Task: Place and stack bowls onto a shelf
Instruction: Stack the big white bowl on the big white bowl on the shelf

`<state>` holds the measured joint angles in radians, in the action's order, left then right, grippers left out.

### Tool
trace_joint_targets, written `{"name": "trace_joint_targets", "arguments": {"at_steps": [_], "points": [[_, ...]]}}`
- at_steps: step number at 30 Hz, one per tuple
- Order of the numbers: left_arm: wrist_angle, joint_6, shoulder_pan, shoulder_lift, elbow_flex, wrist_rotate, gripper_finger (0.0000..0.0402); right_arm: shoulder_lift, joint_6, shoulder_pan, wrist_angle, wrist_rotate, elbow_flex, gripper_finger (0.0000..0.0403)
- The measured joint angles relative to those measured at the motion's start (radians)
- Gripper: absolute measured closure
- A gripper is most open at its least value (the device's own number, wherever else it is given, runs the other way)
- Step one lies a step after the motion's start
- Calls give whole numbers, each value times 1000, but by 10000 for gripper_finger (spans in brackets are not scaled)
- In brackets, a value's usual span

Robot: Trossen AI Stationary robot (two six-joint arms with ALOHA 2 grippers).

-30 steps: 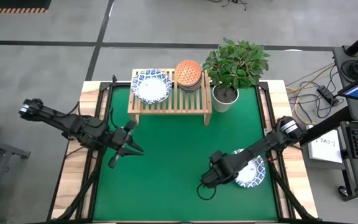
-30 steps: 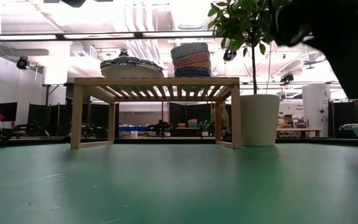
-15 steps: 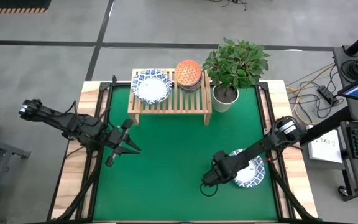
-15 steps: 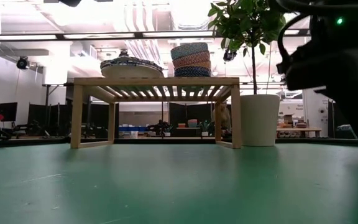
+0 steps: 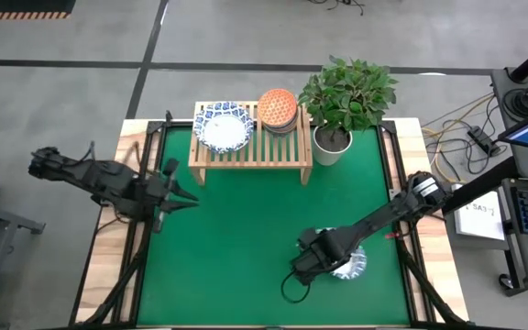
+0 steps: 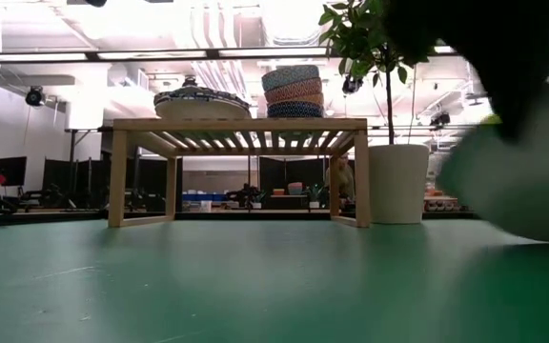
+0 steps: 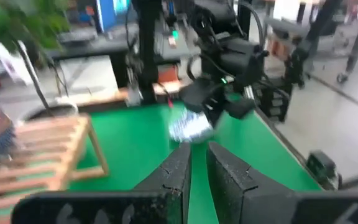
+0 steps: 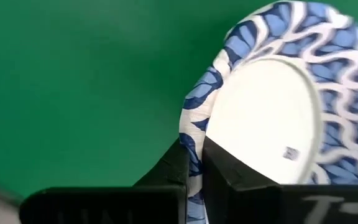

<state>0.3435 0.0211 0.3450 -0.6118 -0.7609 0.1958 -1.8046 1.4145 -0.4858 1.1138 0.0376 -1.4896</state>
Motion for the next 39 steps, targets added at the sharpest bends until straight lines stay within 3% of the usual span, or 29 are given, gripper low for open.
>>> {"name": "trace_joint_targets", "arguments": {"at_steps": [5,11,18,22,26,33,39], "points": [[0,37,0,97,3,5,370,0,-238,7,-58,-160,-163,390],[3,37,0,189,30,5,370,2,-663,46,-310,-331,-321,390],[-16,37,0,248,47,5,370,2,-1279,131,-635,-355,-427,390],[-22,31,0,265,47,5,370,2,-1568,196,-718,-355,-454,390],[-21,31,0,275,50,5,370,2,-1696,302,-770,-362,-454,390],[-20,40,0,282,51,5,370,-20,-1774,482,-799,-353,-450,390],[-15,43,0,284,51,4,370,-66,-1836,573,-803,-353,-449,390]]}}
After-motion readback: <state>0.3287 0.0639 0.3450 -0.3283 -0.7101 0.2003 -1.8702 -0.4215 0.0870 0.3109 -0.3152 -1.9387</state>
